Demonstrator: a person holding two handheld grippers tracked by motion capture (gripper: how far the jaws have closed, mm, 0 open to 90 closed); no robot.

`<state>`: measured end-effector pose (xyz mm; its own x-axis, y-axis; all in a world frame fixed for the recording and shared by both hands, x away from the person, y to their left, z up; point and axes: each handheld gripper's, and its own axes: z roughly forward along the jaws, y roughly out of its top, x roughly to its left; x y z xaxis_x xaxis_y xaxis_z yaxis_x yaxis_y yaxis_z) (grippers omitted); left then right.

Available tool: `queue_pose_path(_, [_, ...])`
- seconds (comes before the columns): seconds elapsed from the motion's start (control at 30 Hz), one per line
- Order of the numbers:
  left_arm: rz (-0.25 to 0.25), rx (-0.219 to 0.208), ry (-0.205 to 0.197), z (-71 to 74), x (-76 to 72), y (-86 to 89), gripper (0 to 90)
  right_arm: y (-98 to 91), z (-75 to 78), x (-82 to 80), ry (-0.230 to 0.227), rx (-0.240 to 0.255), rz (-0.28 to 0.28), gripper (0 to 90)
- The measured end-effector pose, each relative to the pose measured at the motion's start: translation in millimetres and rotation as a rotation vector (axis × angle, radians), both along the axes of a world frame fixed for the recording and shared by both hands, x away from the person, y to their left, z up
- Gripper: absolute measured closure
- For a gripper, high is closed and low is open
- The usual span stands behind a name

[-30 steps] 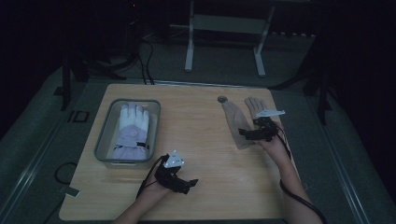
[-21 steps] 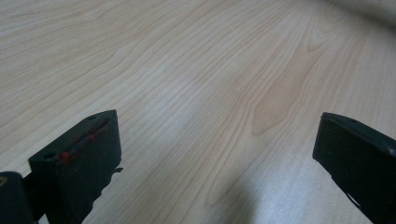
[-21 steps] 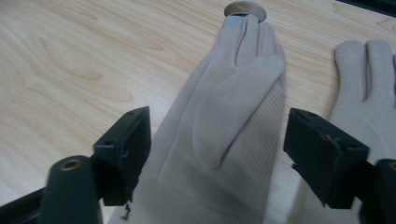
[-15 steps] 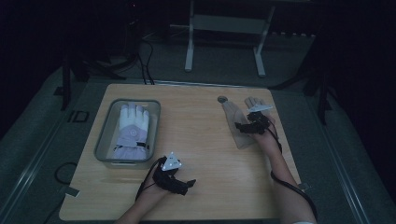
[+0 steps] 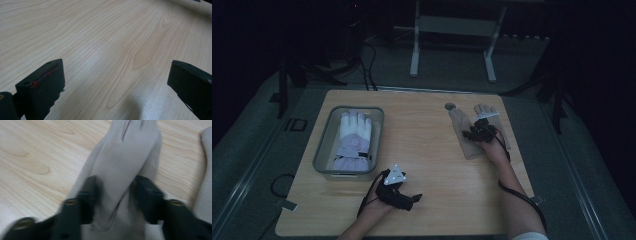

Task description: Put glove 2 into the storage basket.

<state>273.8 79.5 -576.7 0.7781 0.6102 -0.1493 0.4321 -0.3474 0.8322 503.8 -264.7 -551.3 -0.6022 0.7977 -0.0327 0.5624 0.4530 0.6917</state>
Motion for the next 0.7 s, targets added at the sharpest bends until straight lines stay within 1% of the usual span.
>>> queue_pose_path(0.03, [0.004,0.002,-0.005,0.1,-0.3,-0.1,1.5,0.5,0.9,-0.7,0.006,0.0,-0.004,70.1])
queue_pose_path(0.1, [0.006,-0.008,-0.01,0.1,-0.8,0.2,1.5,3.2,1.9,-2.2,0.011,-0.009,-0.018,76.7])
queue_pose_path(0.17, [0.014,-0.01,-0.016,0.1,-1.2,0.4,1.5,7.4,3.9,-4.3,0.027,-0.016,-0.045,79.2])
queue_pose_path(0.2, [0.014,-0.01,-0.016,0.1,-1.2,0.4,1.4,7.4,3.9,-4.3,0.027,-0.016,-0.045,79.2])
queue_pose_path(0.23, [0.019,-0.012,-0.022,0.4,-1.9,0.8,1.4,9.3,5.2,-5.4,0.038,-0.009,-0.054,80.0])
queue_pose_path(0.27, [0.022,-0.014,-0.027,0.5,-2.5,1.2,1.5,13.1,8.1,-9.2,0.05,0.015,-0.055,80.5])
queue_pose_path(0.3, [0.024,-0.015,-0.029,0.5,-2.7,1.1,1.4,15.7,10.7,-12.4,0.051,0.024,-0.067,80.7])
queue_pose_path(0.37, [0.028,-0.007,-0.036,0.6,-3.0,1.1,1.5,19.0,15.8,-17.7,0.05,0.067,-0.074,80.9])
queue_pose_path(0.43, [0.027,-0.01,-0.035,0.6,-2.6,1.2,1.4,24.4,23.2,-24.7,0.049,0.097,-0.085,81.0])
queue_pose_path(0.5, [0.031,-0.009,-0.038,0.9,-2.4,1.5,1.5,31.3,32.1,-33.1,0.039,0.118,-0.081,81.0])
queue_pose_path(0.57, [0.049,-0.012,-0.047,1.7,-2.2,2.0,1.5,38.5,41.4,-42.0,0.026,0.133,-0.078,81.0])
queue_pose_path(0.63, [0.054,-0.037,-0.048,3.7,-1.4,3.9,1.5,44.7,50.3,-50.8,0.01,0.163,-0.068,80.9])
queue_pose_path(0.67, [0.064,-0.042,-0.056,4.8,-1.8,4.5,1.4,48.8,55.6,-56.6,-0.002,0.175,-0.056,80.9])
queue_pose_path(0.7, [0.069,-0.042,-0.065,5.9,-2.4,5.3,1.5,51.7,59.7,-61.3,-0.016,0.18,-0.056,81.0])
